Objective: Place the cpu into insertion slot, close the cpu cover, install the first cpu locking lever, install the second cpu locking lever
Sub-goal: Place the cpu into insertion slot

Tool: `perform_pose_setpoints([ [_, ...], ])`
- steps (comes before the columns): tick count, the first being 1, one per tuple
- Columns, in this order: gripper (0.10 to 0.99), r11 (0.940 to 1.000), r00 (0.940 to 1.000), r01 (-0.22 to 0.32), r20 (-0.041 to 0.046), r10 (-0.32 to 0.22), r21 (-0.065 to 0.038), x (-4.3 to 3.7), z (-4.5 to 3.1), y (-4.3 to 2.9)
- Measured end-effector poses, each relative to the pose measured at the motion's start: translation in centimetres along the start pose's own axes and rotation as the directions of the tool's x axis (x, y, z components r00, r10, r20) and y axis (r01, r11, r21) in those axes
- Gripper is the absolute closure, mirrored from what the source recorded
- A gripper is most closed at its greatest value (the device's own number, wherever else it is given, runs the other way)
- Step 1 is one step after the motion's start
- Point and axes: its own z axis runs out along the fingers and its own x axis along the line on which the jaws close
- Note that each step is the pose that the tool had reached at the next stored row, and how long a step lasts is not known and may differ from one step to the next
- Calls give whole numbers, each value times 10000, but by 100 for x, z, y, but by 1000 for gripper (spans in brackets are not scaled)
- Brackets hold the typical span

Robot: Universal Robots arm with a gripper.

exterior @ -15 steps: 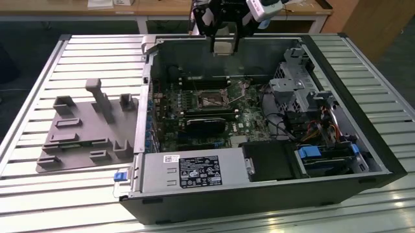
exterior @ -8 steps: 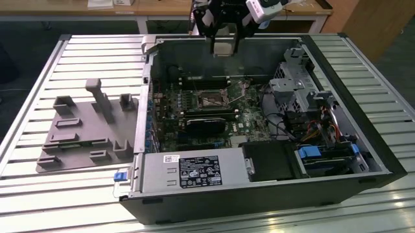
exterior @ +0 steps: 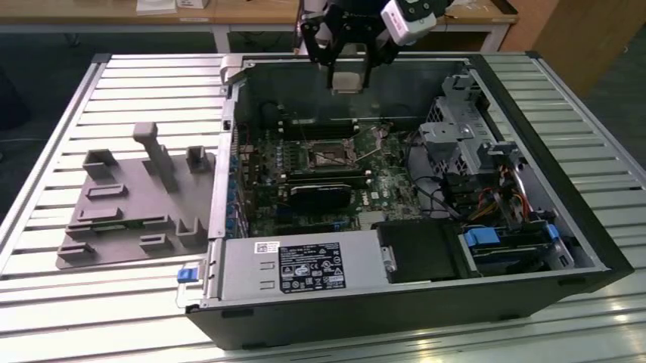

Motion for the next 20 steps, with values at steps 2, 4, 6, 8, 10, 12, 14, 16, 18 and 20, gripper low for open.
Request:
perform_pose_setpoints([
  [2, 549, 10000, 10000, 0, 0, 0, 1, -1, 35, -3],
  [4, 549, 10000, 10000, 0, 0, 0, 2, -1, 70, -7],
  [6, 549, 10000, 10000, 0, 0, 0, 0, -2, 104, -10],
  [8, 549, 10000, 10000, 0, 1, 0, 0, -2, 134, -13],
  [10, 549, 10000, 10000, 0, 0, 0, 1, -3, 164, -15],
  [12, 549, 10000, 10000, 0, 0, 0, 1, -4, 190, -18],
  [14, 549, 10000, 10000, 1, 1, -1, 1, -4, 213, -20],
  [16, 549, 10000, 10000, 0, 0, 0, 1, -4, 232, -22],
  [18, 549, 10000, 10000, 0, 1, 0, 0, -5, 248, -23],
  [20, 549, 10000, 10000, -2, 0, 2, 1, -5, 267, -25],
])
